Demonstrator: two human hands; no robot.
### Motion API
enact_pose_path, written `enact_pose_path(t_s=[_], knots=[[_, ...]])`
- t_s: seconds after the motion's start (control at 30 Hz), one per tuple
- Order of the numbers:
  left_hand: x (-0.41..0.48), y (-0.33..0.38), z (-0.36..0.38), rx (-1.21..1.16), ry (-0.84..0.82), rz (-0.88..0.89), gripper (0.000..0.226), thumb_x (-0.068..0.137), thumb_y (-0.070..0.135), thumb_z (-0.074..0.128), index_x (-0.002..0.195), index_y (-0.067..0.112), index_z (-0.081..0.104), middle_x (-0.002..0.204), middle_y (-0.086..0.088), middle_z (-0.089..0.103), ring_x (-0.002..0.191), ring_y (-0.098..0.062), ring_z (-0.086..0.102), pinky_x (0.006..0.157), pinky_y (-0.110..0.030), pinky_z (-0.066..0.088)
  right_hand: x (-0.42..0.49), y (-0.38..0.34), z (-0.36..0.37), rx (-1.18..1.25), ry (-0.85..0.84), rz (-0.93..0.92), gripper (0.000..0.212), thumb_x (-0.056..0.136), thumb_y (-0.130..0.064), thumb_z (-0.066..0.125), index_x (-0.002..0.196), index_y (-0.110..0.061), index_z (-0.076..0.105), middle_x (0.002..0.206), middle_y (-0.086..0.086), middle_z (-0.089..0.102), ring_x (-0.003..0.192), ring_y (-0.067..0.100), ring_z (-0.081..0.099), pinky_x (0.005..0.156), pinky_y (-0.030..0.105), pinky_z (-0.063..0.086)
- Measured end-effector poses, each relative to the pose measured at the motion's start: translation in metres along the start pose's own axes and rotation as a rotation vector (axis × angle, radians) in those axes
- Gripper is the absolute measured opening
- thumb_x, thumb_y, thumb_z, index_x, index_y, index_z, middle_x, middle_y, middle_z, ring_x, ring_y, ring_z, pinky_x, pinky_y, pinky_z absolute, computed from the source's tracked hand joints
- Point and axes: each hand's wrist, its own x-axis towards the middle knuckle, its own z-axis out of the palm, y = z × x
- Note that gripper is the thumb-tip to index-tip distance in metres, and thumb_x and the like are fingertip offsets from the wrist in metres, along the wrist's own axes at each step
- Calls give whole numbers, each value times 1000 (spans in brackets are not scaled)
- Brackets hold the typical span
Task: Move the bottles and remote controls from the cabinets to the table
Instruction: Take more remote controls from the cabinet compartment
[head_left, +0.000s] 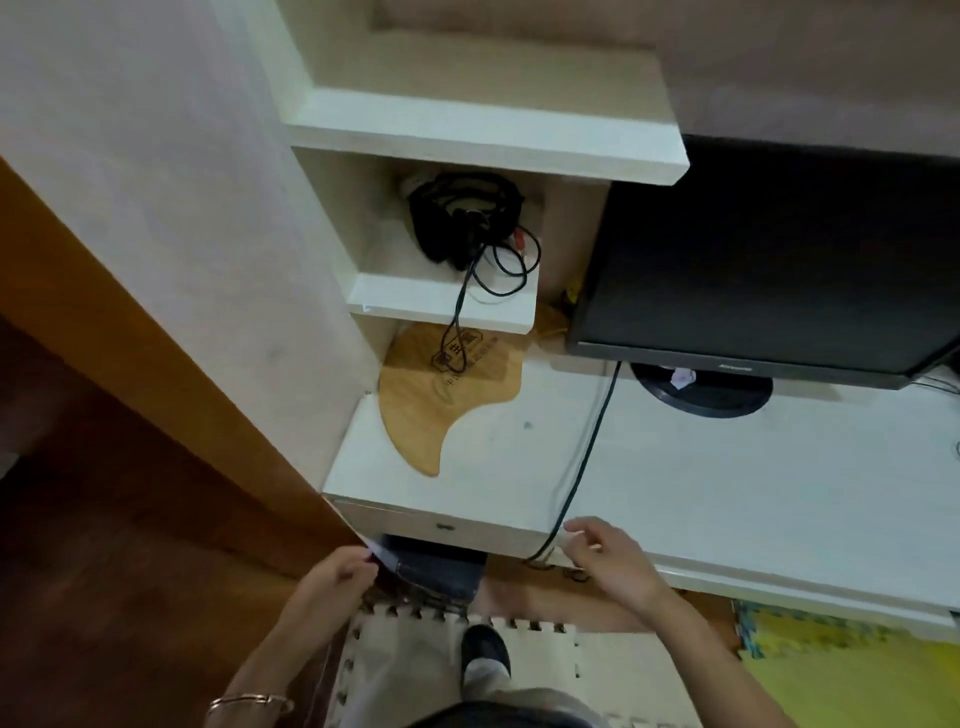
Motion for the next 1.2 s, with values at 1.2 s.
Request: enact_pose_path(t_s=[1.2], knots=[[-181,602,-315,277,1152,1522,29,89,22,47,114,15,59,125,-5,58,118,-23,49,99,-36,42,-254,-584,-329,-471,1403,-1213,32,88,-16,53,119,-10,58,119,11,63,111,25,56,90,26,43]])
